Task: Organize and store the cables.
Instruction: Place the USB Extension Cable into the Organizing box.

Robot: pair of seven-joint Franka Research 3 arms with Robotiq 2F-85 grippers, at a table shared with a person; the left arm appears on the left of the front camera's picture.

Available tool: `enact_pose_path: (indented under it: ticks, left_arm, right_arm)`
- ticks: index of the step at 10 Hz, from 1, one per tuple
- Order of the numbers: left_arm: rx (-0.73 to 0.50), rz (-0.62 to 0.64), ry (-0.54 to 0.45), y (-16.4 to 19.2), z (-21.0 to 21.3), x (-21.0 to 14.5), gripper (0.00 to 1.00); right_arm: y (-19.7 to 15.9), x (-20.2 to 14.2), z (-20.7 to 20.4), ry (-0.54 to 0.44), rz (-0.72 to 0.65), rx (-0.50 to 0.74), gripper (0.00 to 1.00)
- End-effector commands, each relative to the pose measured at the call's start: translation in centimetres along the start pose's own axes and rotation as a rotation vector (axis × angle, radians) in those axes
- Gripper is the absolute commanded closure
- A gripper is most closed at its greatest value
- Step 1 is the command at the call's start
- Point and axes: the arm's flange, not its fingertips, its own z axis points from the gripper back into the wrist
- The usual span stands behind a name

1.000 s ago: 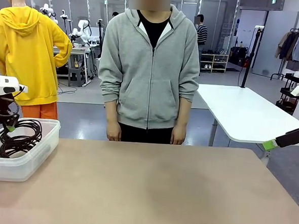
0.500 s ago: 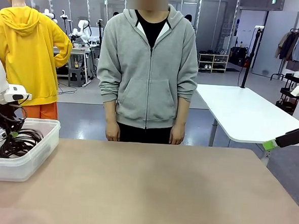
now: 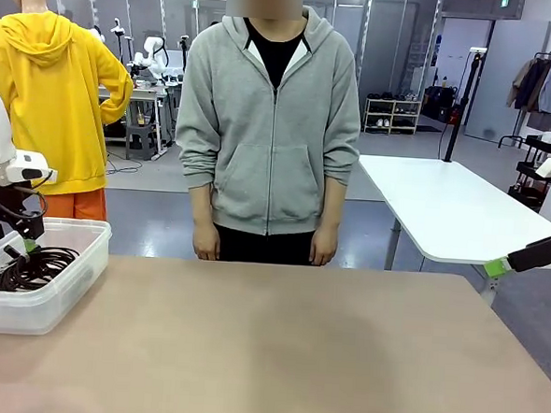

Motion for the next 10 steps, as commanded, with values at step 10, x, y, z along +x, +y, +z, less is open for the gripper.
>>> enact_pose_path:
  ticks: [10]
  left_arm:
    - [-0.003, -0.003, 0.0, -0.3, 1.0, -0.2, 0.0]
  right_arm:
    - [0.0, 0.1, -0.1, -0.005, -0.014, -0.009, 0.0]
